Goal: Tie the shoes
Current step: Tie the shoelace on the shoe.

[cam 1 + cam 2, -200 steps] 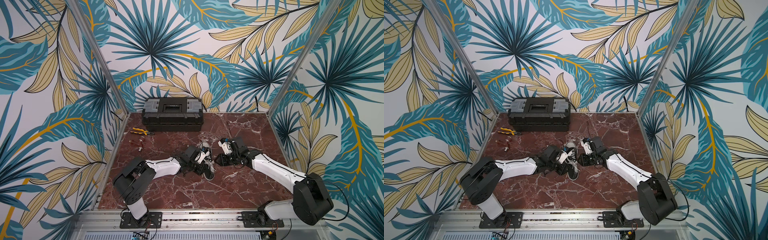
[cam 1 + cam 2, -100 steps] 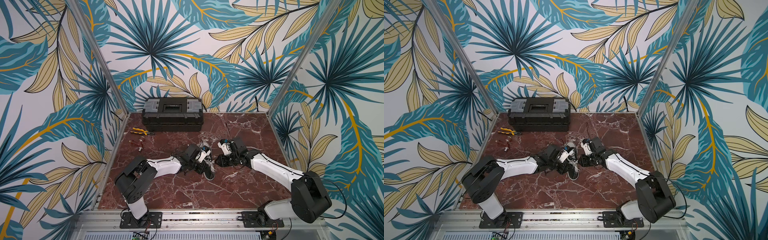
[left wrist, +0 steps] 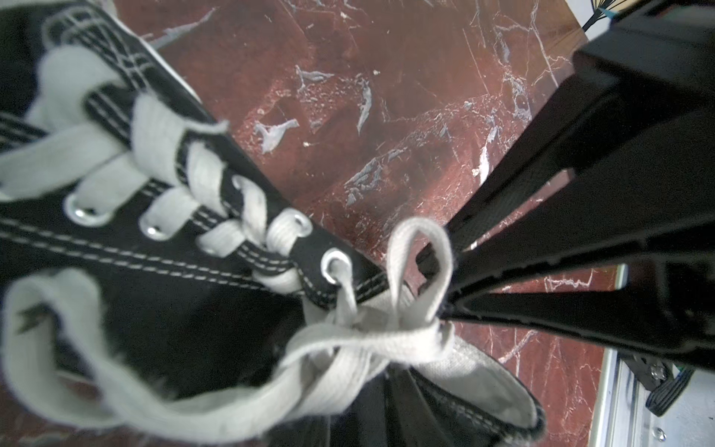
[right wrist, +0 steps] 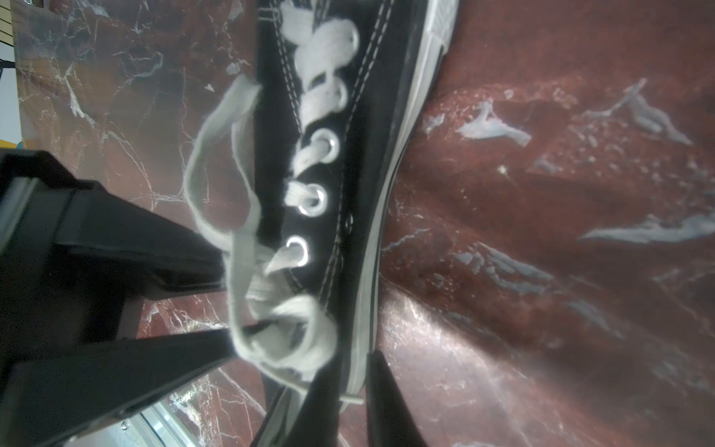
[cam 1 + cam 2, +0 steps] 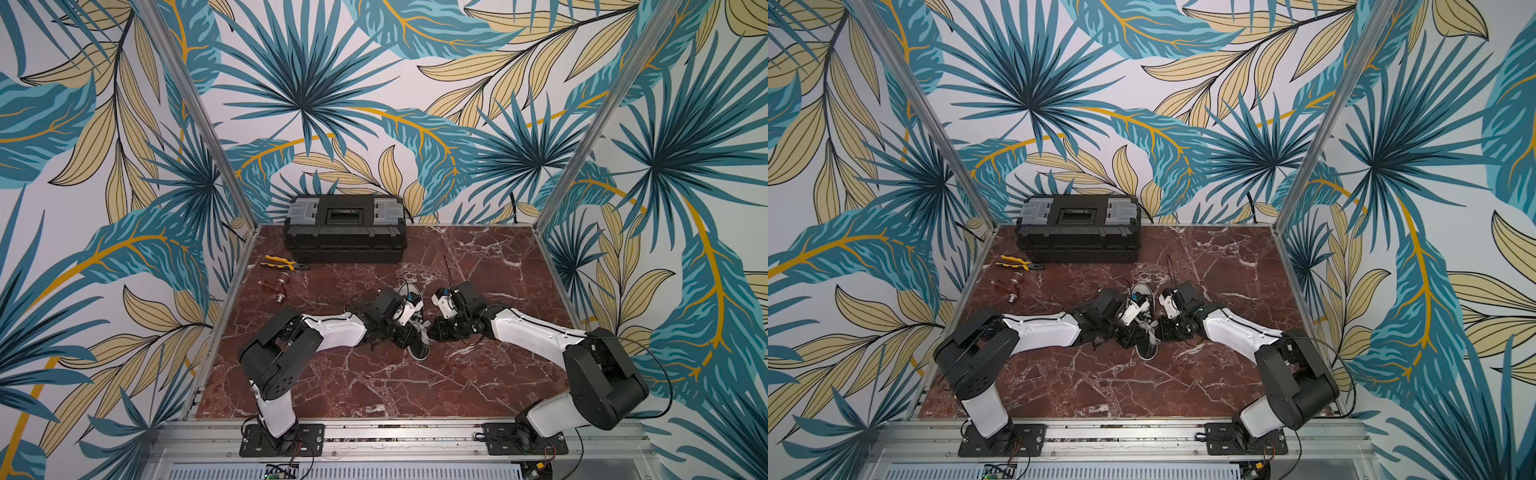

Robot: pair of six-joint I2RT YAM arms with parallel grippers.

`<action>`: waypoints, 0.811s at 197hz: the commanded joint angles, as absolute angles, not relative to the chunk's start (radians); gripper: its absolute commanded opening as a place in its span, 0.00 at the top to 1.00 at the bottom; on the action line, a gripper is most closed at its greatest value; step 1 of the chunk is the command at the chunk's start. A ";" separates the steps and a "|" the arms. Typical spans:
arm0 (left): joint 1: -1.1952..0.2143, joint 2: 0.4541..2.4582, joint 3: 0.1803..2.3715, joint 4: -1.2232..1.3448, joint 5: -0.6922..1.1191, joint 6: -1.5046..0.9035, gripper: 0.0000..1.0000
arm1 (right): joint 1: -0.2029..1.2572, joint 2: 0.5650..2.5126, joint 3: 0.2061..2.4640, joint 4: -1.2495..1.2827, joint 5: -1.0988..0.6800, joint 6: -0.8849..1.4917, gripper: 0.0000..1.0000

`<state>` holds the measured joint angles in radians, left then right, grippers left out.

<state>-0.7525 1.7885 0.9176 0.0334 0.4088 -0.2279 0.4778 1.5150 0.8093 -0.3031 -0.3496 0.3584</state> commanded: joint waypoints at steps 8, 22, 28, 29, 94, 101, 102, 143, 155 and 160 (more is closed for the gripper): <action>-0.758 1.801 0.963 0.053 0.418 -0.227 0.71 | 0.483 1.537 0.785 -0.274 -0.367 0.370 0.82; -0.758 1.805 0.969 0.049 0.411 -0.223 0.70 | 0.485 1.538 0.787 -0.275 -0.367 0.368 0.82; -0.757 1.807 0.971 0.047 0.408 -0.221 0.71 | 0.485 1.539 0.789 -0.273 -0.367 0.370 0.82; -0.757 1.808 0.971 0.046 0.406 -0.220 0.71 | 0.484 1.539 0.789 -0.273 -0.367 0.369 0.82; -0.758 1.839 0.954 0.099 0.401 -0.230 0.79 | 0.485 1.545 0.787 -0.271 -0.367 0.371 0.83; -0.759 1.838 0.952 0.102 0.396 -0.233 0.81 | 0.484 1.543 0.787 -0.272 -0.367 0.368 0.83; -0.758 1.838 0.951 0.103 0.396 -0.232 0.82 | 0.484 1.542 0.787 -0.272 -0.366 0.368 0.83; -0.759 1.783 0.936 0.044 0.374 -0.210 0.92 | 0.485 1.536 0.793 -0.290 -0.335 0.362 0.83; -0.757 1.758 0.919 0.028 0.374 -0.209 0.93 | 0.485 1.535 0.795 -0.293 -0.326 0.365 0.83; -0.757 1.749 0.912 0.023 0.378 -0.210 0.93 | 0.484 1.535 0.795 -0.293 -0.323 0.364 0.83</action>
<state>-0.7551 1.8153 0.9234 0.0662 0.3874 -0.2272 0.4786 1.5276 0.8074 -0.2855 -0.3466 0.3599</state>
